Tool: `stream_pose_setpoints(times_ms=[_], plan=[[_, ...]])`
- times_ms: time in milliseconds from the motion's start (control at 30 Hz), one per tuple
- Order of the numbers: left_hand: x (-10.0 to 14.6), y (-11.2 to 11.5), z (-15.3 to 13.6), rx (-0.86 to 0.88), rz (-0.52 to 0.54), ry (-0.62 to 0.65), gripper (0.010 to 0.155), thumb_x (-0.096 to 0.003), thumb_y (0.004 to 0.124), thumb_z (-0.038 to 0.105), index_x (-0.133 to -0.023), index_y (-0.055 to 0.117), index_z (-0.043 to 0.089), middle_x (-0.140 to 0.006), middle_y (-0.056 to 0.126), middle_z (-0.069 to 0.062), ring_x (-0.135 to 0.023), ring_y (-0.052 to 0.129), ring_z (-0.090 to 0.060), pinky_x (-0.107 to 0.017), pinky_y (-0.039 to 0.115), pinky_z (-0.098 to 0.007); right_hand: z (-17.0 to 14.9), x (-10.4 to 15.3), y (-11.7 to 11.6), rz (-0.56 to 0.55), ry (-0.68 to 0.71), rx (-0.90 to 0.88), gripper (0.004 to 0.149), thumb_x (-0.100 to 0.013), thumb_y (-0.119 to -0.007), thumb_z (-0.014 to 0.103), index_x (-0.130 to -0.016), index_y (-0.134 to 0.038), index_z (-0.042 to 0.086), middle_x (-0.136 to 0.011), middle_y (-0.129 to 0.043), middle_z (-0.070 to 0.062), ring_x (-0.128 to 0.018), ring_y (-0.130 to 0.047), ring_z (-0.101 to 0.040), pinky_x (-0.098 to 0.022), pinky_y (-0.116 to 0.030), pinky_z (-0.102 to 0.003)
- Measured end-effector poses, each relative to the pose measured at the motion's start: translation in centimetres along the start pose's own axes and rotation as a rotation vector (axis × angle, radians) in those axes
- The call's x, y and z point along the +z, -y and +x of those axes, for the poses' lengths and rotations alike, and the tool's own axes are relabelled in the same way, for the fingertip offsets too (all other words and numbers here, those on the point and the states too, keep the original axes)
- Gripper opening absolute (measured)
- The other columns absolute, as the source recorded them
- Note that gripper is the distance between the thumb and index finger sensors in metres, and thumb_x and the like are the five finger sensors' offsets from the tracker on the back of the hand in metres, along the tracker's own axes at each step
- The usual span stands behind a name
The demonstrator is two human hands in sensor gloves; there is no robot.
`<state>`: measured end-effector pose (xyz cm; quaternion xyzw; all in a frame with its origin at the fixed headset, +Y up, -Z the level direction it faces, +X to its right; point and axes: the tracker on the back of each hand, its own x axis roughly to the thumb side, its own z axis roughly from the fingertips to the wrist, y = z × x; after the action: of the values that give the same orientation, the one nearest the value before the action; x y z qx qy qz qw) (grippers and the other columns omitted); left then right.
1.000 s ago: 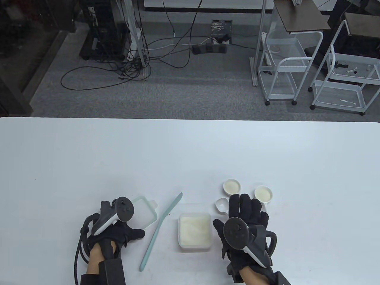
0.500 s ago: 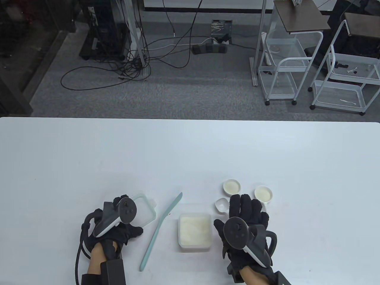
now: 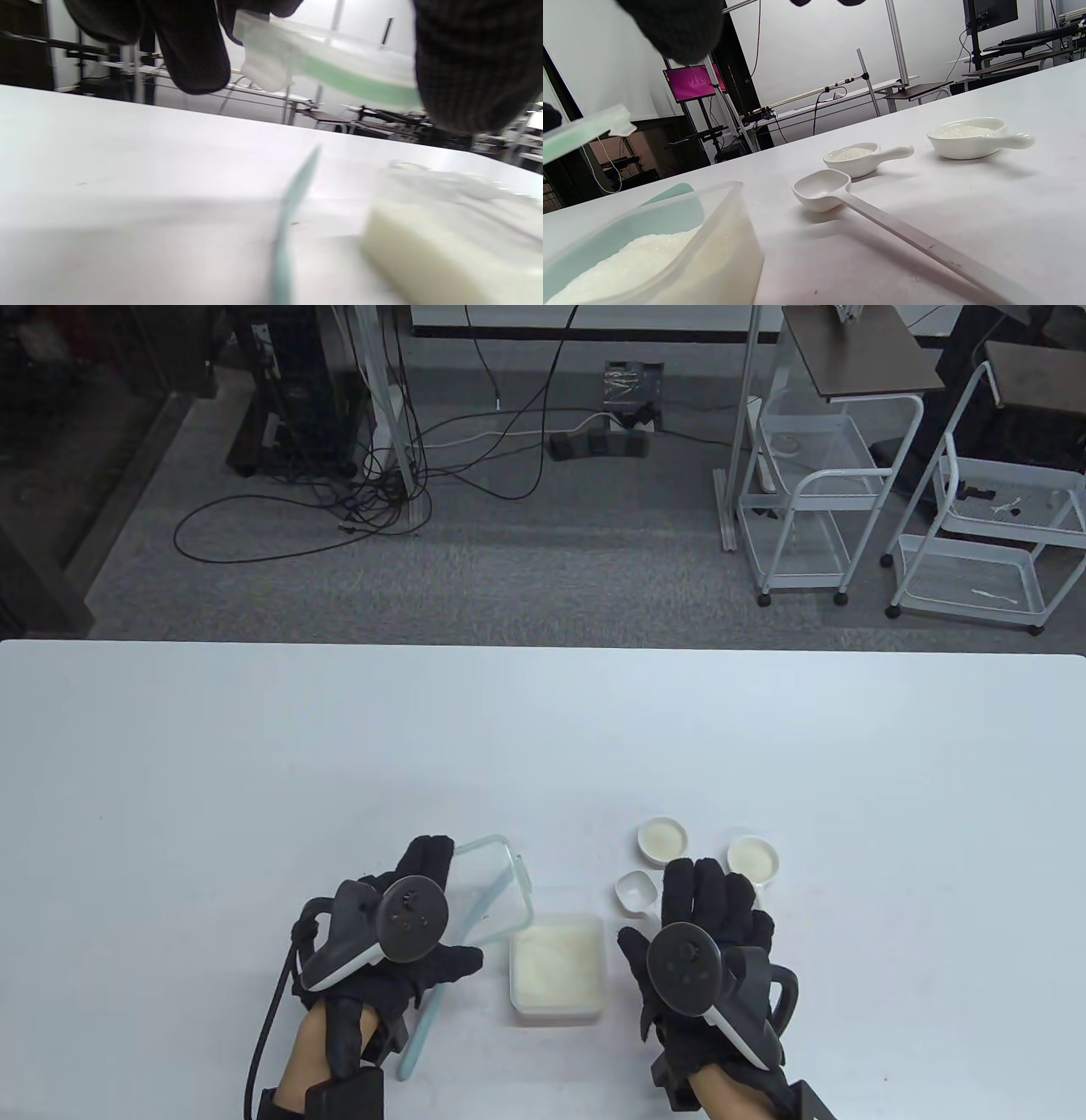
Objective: Scoop white sugar with coffee spoon and level it off using dessert spatula
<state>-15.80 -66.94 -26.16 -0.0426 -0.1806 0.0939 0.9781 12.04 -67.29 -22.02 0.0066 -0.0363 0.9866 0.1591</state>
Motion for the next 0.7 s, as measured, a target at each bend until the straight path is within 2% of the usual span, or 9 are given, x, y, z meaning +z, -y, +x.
stream_pose_setpoints(times_ms=[100,267,400,633,700], plan=[[0.1,-0.2,2.4,-0.027,0.005,0.078,0.122,-0.025,0.091,0.071,-0.114,0.033,0.012,-0.122,0.045,-0.02,-0.089,0.091,-0.03,-0.068,0.071,-0.062,-0.2,-0.1,0.2,-0.027,0.01,-0.017,0.08,-0.048,-0.071,0.046,-0.107,-0.033,0.007,-0.111,-0.032,-0.029,-0.097,-0.035,-0.065,-0.064,-0.037,-0.084],[0.0,0.5,4.8,0.009,-0.035,0.165,0.121,-0.0248,0.091,0.071,-0.114,0.033,0.013,-0.122,0.045,-0.018,-0.087,0.091,-0.029,-0.068,0.071,-0.06,-0.1,-0.2,0.2,-0.063,0.056,-0.07,0.064,-0.05,-0.065,0.038,-0.104,-0.049,0.008,-0.106,-0.057,-0.026,-0.093,-0.056,-0.061,-0.063,-0.044,-0.083],[-0.2,1.1,5.5,-0.009,-0.053,0.2,0.121,-0.0248,0.091,0.071,-0.114,0.034,0.014,-0.122,0.045,-0.017,-0.088,0.09,-0.028,-0.068,0.07,-0.061,-0.1,-0.3,-0.3,-0.04,0.07,-0.138,0.06,-0.05,-0.061,0.038,-0.102,-0.054,0.008,-0.1,-0.069,-0.024,-0.086,-0.073,-0.055,-0.061,-0.049,-0.081],[-0.6,1.8,5.9,0.036,-0.08,0.24,0.12,-0.0252,0.094,0.07,-0.114,0.034,0.015,-0.123,0.044,-0.016,-0.092,0.091,-0.033,-0.069,0.067,-0.067,-0.3,-0.8,-1.6,0.059,0.123,-0.35,0.06,-0.05,-0.065,0.036,-0.101,-0.055,0.006,-0.098,-0.073,-0.024,-0.082,-0.079,-0.052,-0.06,-0.049,-0.082],[-0.8,1.9,5.7,0.08,-0.093,0.244,0.12,-0.0254,0.095,0.068,-0.114,0.034,0.014,-0.122,0.044,-0.018,-0.089,0.096,-0.03,-0.069,0.07,-0.064,-0.3,-0.9,-1.8,0.066,0.1,-0.38,0.059,-0.05,-0.067,0.033,-0.1,-0.056,0.005,-0.095,-0.075,-0.025,-0.078,-0.084,-0.049,-0.059,-0.05,-0.082]])
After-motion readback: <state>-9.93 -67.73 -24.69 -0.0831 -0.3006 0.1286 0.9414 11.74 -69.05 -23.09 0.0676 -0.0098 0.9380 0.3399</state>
